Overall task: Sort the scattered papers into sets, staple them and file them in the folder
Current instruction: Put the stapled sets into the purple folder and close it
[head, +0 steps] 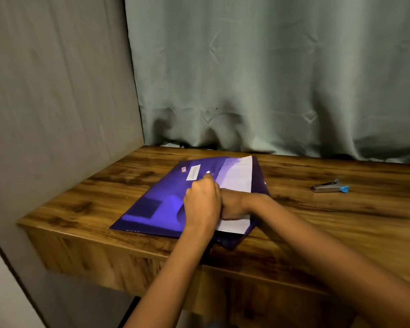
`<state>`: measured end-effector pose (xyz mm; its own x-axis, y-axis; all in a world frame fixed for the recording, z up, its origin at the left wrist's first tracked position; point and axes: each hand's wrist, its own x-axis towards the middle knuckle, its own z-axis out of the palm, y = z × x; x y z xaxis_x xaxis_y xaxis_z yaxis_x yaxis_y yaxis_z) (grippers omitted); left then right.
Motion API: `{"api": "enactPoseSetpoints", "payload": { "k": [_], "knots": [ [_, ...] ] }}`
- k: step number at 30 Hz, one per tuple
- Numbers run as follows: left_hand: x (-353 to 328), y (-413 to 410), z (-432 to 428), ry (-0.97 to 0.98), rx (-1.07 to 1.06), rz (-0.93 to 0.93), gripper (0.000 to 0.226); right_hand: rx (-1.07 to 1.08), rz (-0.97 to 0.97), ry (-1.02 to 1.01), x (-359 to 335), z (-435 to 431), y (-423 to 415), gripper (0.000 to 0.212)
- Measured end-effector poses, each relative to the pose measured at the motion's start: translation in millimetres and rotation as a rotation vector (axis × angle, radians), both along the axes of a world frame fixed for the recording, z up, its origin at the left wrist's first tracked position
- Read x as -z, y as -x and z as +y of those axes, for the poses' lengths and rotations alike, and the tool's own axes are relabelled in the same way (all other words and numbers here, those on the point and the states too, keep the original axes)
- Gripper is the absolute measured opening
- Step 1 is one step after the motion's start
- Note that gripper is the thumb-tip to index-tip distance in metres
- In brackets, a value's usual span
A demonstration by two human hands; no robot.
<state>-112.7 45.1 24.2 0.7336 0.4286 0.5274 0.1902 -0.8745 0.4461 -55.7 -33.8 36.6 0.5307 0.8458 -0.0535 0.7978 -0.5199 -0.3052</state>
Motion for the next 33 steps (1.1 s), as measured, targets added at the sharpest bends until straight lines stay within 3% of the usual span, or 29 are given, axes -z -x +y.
{"api": "enactPoseSetpoints", "payload": {
  "k": [6, 11, 15, 18, 24, 29, 33],
  "knots": [
    [-6.5, 2.5, 3.2, 0.001, -0.008, -0.021, 0.026, -0.005, 0.121, 0.211, -8.4, 16.3, 3.2, 0.011],
    [-6.7, 3.2, 1.3, -0.023, -0.013, -0.008, 0.024, 0.072, 0.025, 0.39, -6.9, 21.7, -1.0, 0.043],
    [-6.7, 3.9, 1.9, -0.023, -0.008, -0.026, 0.023, 0.019, -0.112, 0.399, -6.7, 19.7, 3.8, 0.051],
    [-7.1, 3.2, 2.6, -0.028, -0.004, -0.041, 0.023, 0.096, -0.061, 0.382, -8.9, 18.2, 8.4, 0.054],
    [-7.3, 5.0, 1.7, -0.005, 0.008, -0.058, 0.024, 0.178, 0.069, 0.227, -6.1, 13.2, 15.0, 0.052],
    [1.2, 1.8, 0.4, -0.005, 0.02, -0.032, 0.024, 0.202, 0.043, -0.129, 12.0, -0.2, -4.8, 0.018],
    [9.0, 1.8, -5.8, -0.039, 0.023, 0.018, 0.025, 0.411, -0.103, -0.302, 26.0, -29.5, -29.4, 0.04]
  ]
}}
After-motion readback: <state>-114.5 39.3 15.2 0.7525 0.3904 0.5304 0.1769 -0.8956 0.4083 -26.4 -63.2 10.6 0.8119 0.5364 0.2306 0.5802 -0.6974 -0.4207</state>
